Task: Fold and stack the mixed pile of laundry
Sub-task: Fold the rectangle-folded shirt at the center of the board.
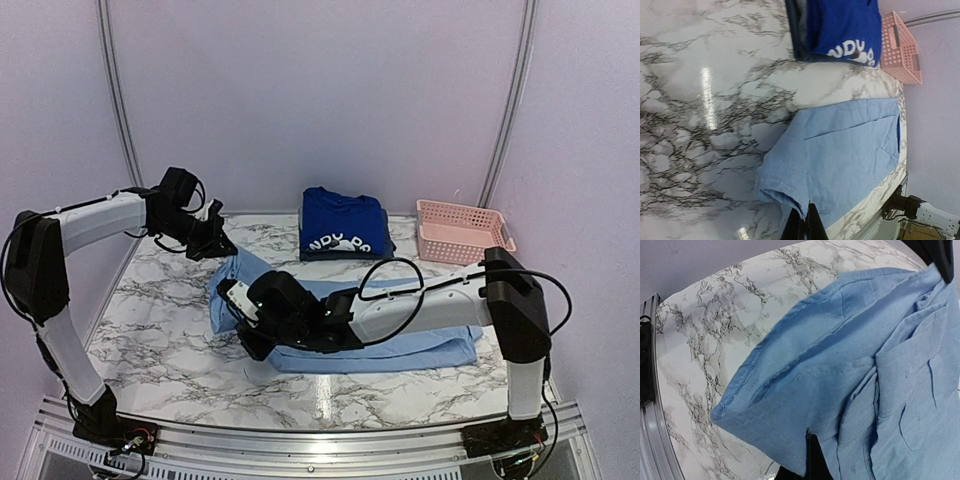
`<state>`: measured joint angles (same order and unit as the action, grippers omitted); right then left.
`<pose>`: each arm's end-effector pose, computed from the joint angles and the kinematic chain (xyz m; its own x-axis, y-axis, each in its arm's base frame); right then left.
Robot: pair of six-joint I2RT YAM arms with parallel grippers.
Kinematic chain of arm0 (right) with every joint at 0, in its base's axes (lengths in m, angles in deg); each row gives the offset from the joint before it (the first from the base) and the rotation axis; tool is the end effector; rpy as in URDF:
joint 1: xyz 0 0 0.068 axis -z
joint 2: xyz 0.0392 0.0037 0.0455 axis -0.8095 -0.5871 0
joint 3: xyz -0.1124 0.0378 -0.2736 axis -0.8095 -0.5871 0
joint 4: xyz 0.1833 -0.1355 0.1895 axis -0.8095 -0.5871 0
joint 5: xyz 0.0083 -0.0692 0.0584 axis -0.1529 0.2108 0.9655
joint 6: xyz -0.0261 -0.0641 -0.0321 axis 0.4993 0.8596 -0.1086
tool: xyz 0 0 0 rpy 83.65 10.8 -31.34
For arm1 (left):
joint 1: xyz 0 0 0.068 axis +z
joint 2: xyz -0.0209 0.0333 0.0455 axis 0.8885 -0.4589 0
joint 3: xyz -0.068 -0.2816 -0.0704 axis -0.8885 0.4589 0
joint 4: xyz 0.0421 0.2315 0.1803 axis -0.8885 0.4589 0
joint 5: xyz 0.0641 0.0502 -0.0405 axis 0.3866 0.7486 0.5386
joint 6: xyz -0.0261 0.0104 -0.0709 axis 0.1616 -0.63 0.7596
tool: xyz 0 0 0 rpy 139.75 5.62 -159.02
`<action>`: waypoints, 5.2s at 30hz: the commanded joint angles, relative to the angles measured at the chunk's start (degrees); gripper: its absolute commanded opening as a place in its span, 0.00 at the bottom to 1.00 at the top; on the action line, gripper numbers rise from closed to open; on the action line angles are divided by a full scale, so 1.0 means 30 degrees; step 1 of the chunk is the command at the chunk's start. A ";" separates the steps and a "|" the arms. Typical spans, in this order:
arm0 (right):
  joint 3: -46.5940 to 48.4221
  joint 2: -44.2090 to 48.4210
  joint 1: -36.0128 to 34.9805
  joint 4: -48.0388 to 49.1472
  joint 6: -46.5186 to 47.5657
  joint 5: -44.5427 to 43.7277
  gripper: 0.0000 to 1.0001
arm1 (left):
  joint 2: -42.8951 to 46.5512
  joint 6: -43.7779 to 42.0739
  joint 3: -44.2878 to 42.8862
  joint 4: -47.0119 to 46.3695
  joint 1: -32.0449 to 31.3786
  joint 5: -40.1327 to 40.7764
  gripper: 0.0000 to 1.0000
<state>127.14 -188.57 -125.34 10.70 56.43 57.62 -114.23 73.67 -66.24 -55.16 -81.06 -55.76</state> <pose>0.1811 0.5076 0.1890 -0.3249 -0.4798 -0.8150 -0.8636 0.5019 0.0488 0.4063 -0.1692 0.2527 -0.9102 -0.1032 -0.4012 0.1924 0.7524 -0.6300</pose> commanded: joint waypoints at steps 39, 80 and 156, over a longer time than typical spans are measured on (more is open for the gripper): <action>-1.2515 0.4757 0.1942 0.6398 -0.8141 0.3045 0.00 | -0.7724 0.2171 -0.3645 -0.2123 -0.5984 0.1017 0.00; -2.4936 1.4545 0.4304 1.2569 -1.6509 -0.1848 0.00 | -1.4485 0.5964 -1.2927 -0.6158 -0.7975 -0.0972 0.00; -2.0602 0.9658 1.0233 0.7411 -0.9869 0.1708 0.01 | -0.0492 -0.2956 0.4420 -0.6950 -0.7087 -0.3568 0.69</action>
<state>60.21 -150.93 -98.25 33.08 15.69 54.17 -121.16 66.15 -56.89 -73.82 -101.25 -63.76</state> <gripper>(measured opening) 0.002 0.715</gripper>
